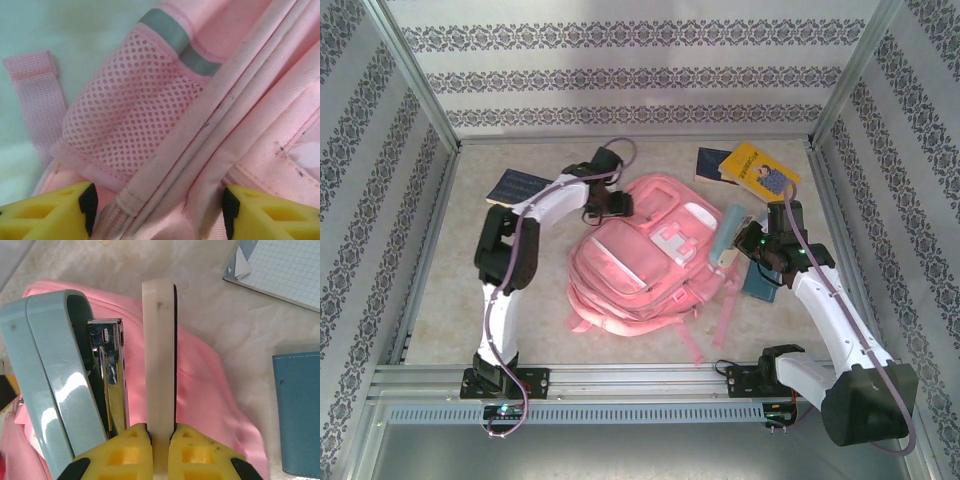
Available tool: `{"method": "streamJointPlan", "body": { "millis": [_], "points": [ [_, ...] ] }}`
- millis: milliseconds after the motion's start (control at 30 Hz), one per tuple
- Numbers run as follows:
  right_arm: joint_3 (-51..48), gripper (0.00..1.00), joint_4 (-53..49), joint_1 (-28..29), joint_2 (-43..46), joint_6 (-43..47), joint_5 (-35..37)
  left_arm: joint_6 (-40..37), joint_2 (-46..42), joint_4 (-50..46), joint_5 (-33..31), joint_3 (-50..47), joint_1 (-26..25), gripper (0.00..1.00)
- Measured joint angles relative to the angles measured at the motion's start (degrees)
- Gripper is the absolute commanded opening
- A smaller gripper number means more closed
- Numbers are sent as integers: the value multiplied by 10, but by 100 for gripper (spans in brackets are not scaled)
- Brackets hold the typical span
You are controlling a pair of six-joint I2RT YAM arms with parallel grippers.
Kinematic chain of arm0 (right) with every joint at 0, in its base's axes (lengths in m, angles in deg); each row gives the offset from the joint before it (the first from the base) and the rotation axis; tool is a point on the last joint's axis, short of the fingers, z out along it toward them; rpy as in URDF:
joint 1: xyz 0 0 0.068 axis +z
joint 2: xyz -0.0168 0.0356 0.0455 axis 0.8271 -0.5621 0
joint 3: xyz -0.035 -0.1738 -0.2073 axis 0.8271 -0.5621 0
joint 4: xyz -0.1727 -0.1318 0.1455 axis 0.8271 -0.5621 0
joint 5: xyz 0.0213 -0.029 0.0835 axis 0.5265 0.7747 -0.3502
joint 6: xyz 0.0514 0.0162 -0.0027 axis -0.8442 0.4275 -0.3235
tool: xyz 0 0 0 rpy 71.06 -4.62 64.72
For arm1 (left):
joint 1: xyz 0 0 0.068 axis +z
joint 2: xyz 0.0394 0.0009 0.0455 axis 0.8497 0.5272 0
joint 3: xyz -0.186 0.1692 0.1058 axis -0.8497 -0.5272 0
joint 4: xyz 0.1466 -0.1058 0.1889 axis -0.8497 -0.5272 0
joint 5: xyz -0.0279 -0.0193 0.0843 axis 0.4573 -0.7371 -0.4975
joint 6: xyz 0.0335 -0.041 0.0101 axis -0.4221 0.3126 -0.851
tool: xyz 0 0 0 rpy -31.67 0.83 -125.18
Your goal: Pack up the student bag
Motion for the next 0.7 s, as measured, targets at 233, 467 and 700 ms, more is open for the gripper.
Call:
{"method": "streamJointPlan", "body": {
  "millis": [233,467,700],
  "points": [
    [4,0,24,49,-26,8,8,162,-140,99,2,-221,118,69],
    [10,0,32,64,-60,12,12,217,-182,131,24,-272,24,88],
    [23,0,-1,61,-20,31,54,59,-247,41,-3,-216,-41,87]
  ]
}}
